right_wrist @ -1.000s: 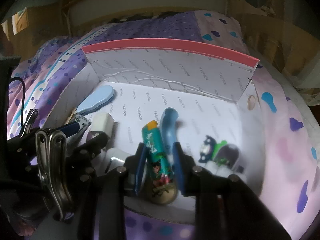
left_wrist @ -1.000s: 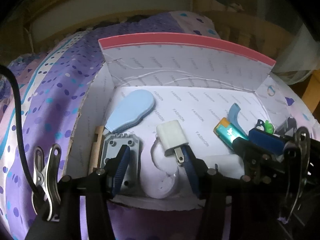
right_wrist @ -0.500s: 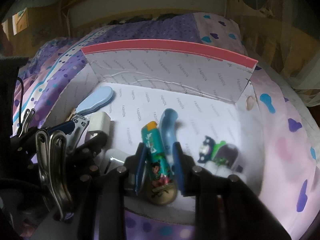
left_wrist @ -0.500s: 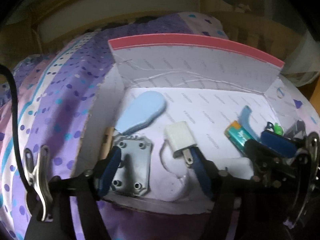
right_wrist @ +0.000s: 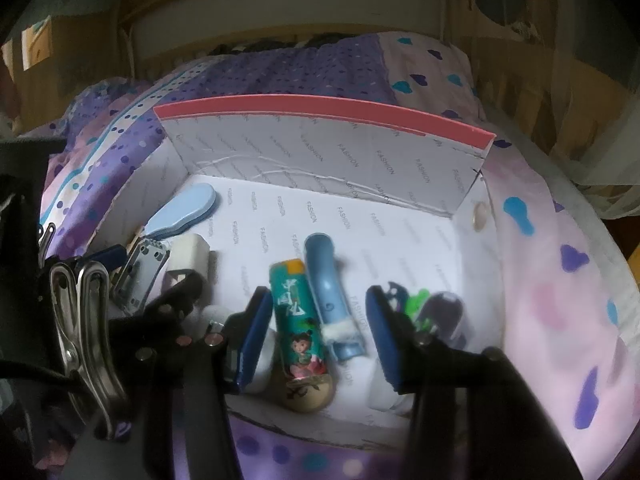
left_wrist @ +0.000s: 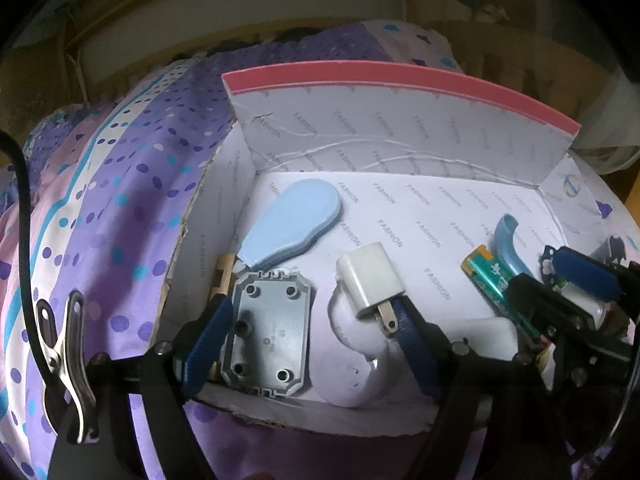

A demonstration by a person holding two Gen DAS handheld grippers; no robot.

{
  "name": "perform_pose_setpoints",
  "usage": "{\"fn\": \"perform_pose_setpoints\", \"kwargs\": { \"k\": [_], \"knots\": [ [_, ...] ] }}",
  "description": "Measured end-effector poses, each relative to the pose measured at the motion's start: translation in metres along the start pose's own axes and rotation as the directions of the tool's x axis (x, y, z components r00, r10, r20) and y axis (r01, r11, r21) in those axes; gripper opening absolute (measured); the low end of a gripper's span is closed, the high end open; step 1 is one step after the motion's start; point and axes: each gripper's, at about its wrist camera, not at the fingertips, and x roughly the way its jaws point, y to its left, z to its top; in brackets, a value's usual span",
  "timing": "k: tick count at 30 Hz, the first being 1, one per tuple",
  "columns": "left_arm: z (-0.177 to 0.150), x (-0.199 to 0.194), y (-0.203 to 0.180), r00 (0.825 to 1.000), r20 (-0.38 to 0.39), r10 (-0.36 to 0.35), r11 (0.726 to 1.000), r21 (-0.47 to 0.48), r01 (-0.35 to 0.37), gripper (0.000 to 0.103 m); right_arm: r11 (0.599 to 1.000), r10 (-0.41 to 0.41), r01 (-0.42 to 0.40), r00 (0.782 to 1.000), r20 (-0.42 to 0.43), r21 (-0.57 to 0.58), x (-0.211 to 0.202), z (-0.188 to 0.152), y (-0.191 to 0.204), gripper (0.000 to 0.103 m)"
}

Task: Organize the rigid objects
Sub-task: 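Open the left gripper to set the curved piece down while the right gripper releases the lighter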

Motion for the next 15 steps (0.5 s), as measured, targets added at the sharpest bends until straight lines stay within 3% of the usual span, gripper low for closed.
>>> {"fn": "perform_pose_setpoints", "kwargs": {
  "k": [7,15],
  "knots": [
    [0.001,-0.001,0.002,1.000,0.004,0.001,1.000,-0.001,-0.001,0.085,1.000,-0.026,0.026,1.000,0.016,-0.011,-0.003,-0.001,0.001,0.051],
    [0.002,-0.007,0.004,1.000,0.015,0.008,1.000,-0.007,-0.007,0.085,1.000,-0.019,0.018,0.999,0.037,0.011,-0.010,0.003,-0.007,0.065]
  ]
}}
